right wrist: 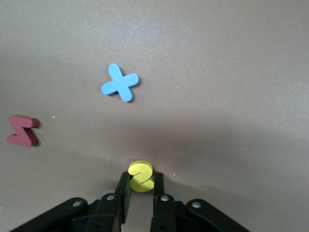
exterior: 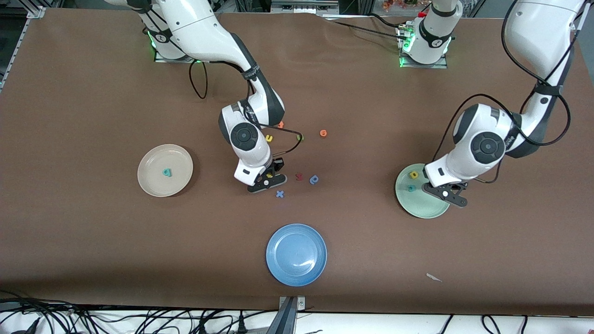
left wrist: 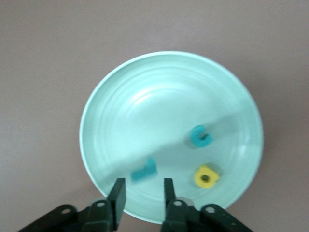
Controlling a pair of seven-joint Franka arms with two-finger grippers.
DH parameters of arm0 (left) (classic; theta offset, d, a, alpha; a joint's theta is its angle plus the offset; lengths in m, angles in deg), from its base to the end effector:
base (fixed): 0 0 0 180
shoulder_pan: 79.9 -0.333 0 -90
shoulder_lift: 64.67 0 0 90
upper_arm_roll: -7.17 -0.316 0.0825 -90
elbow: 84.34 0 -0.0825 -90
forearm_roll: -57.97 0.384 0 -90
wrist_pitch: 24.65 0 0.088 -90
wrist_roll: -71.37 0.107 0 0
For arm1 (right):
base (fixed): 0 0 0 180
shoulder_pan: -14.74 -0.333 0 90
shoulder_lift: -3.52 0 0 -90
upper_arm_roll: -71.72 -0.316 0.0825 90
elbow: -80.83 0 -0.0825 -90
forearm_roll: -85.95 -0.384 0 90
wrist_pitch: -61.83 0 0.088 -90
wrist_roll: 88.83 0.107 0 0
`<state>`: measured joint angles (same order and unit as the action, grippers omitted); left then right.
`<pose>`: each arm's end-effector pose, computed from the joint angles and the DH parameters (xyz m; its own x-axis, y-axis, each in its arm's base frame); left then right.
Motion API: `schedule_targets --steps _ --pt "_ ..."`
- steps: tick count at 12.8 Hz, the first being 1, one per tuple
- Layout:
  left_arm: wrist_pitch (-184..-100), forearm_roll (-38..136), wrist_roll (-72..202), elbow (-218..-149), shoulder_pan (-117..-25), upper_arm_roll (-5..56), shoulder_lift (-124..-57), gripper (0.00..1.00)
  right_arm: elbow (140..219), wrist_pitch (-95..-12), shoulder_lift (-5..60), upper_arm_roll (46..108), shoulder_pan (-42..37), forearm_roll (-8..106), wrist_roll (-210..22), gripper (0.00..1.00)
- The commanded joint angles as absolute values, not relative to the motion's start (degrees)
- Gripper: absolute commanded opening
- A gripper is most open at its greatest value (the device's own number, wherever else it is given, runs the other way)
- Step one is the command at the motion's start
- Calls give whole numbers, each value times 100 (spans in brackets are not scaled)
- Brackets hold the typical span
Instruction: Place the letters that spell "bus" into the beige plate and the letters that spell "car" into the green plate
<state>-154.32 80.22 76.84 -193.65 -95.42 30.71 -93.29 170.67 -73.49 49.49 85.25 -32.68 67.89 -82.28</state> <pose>0.6156 -0.0652 0.2456 0.8922 -0.4405 -0.0999 -0.4481 -0.8910 -0.0724 0.5667 0.4134 0.1796 0.9475 0.3196 0.0116 0.3198 -0.9457 -0.0579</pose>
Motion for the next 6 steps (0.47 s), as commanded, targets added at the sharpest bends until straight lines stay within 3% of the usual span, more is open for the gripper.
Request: schedule_targets --steps 1,4,6 --pt "-15342 8162 7691 -19148 -9493 3221 -9369 100 16706 -7134 5107 8525 -3185 6609 -8293 9" --pt "-14502 7846 7674 -19052 -9519 3616 -8693 100 16687 -6527 4783 8717 -2859 6705 -8539 8" --pt "-13326 7294 7656 -18475 -9511 3757 -8402 100 17011 -6098 4414 9130 -2867 6723 -8819 8"
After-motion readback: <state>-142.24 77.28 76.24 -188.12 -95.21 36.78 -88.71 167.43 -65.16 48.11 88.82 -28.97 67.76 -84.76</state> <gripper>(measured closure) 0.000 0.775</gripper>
